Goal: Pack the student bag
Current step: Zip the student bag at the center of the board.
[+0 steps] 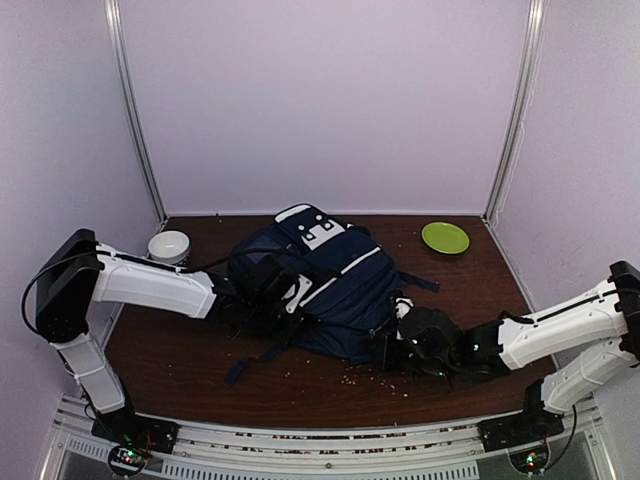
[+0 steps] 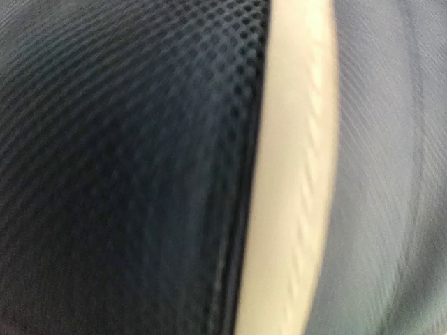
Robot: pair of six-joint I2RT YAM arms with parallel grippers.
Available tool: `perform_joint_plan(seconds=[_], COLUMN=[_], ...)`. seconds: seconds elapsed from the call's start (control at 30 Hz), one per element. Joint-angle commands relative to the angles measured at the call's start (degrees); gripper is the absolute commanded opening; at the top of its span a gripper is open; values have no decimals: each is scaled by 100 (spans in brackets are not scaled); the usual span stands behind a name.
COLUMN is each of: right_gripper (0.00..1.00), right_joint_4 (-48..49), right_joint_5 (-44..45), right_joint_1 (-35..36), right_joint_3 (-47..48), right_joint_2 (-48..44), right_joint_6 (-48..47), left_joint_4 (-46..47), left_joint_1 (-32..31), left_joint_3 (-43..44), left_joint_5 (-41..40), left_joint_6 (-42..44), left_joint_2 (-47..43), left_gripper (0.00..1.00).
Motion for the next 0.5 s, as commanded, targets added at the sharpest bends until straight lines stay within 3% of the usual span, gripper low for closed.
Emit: perform_joint_plan(seconds=[0.0, 0.13, 0.3, 0.33, 0.47], right_gripper=[0, 0, 0, 0, 0], right_joint_4=[-132, -134, 26, 51, 21], right_joint_5=[-175, -465, -668, -707, -841], right_joint_1=[59, 64, 81, 85, 85], right_joint_3=[173, 429, 710, 732, 868], right_joint_2=[20, 199, 480, 518, 618], right_joint_6=[-255, -429, -499, -505, -558], left_joint_4=[784, 456, 79, 18, -281], left_joint_1=[244, 242, 242, 238, 129], left_joint_3=[-868, -1669, -1997, -1988, -1833], left_joint_5=[-735, -1098, -1116, -1041, -651], left_joint_6=[-208, -609, -826, -799, -611], left_joint_2=[-864, -1554, -2175, -2277, -2672], left_gripper=[0, 0, 0, 4, 56])
